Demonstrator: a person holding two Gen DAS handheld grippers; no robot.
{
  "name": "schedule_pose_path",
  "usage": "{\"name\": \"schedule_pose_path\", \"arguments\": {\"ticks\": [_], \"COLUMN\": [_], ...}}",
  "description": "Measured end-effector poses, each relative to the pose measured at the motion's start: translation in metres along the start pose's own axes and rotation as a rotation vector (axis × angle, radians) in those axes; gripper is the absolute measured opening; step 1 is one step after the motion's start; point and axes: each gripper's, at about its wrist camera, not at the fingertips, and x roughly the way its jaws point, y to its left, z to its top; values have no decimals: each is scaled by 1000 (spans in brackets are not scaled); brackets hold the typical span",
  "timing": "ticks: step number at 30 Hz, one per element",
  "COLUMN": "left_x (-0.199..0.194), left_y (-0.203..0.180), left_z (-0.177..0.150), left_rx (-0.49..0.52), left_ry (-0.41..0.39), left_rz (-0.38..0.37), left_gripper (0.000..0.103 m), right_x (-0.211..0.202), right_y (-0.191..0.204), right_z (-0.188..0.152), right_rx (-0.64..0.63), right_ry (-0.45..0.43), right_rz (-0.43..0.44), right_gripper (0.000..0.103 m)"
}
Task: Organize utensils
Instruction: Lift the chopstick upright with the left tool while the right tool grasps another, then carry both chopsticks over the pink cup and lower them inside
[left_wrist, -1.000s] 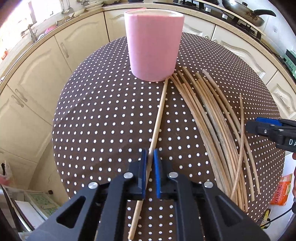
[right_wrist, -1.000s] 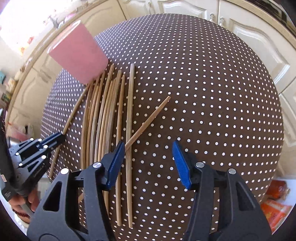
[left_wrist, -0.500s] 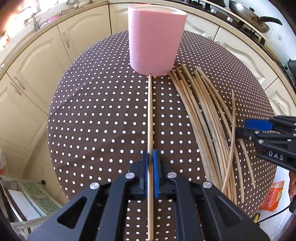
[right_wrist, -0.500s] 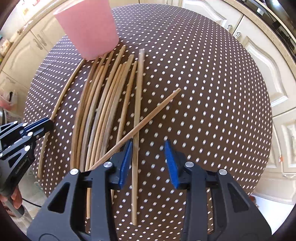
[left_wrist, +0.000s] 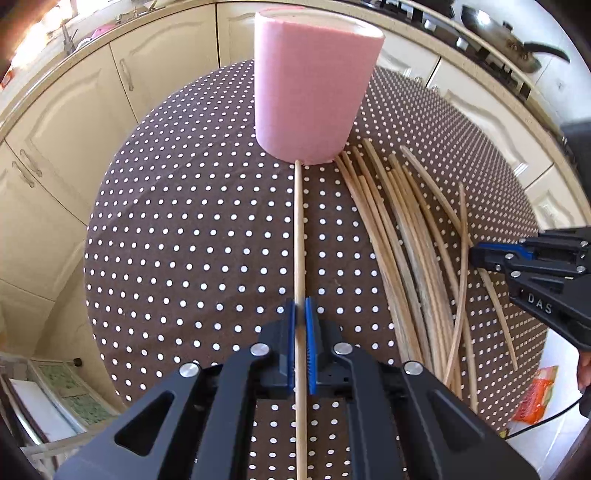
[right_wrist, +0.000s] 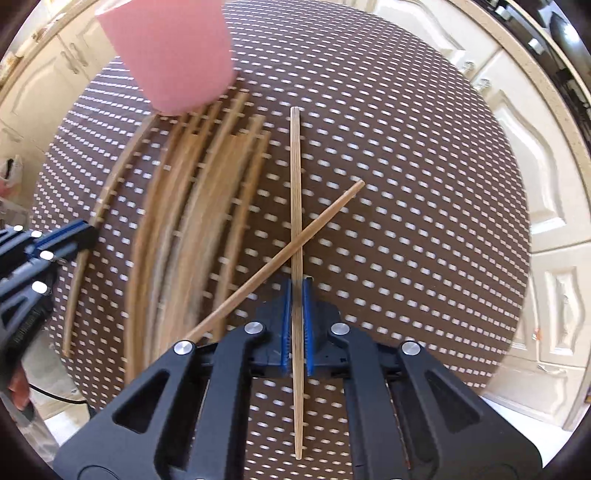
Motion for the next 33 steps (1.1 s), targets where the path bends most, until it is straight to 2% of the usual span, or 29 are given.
{"name": "schedule_pose_path", "arguments": {"ticks": [4, 8, 11, 13, 15, 17, 20, 23, 26, 30, 33], "left_x": [-13, -21, -24, -27, -30, -31, -38, -46, -56, -70, -86], "left_y": [8, 6, 4, 1, 0, -3, -3, -7, -13, -26, -34], "left_z": [2, 5, 6, 5, 3, -1, -7, -8, -7, -6, -6], "left_rx": [-26, -24, -25, -30, -31, -31, -36, -24, -18, 13, 33], "left_ry": [-35, -53, -58, -58, -64, -72, -93, -134, -176, -232, -291], "left_rz": [8, 5, 0, -7, -11, -17, -41, -66, -113, -168, -201], "left_gripper": [6, 6, 6, 6, 6, 6, 6, 6, 6, 6, 6], "right_x": [-4, -24, -31, -30, -36, -41, -45, -43, -63, -89, -106], "right_y": [-12, 2, 23, 20, 22, 29, 27, 5, -12, -18, -18], "right_z": [0, -4, 1, -1, 3, 8, 13, 7, 0, -6, -9], "right_rx": [2, -58, -121, -123, -107, -126, -92, -38, 21, 84, 101], "right_ry": [1, -64, -77, -82, -94, -107, -124, -170, -239, -382, -480], "right_rz": [-97, -87, -94, -233, -148, -195, -177, -85, 44, 238, 342], "right_gripper": [6, 6, 6, 6, 6, 6, 6, 6, 6, 7, 7]}}
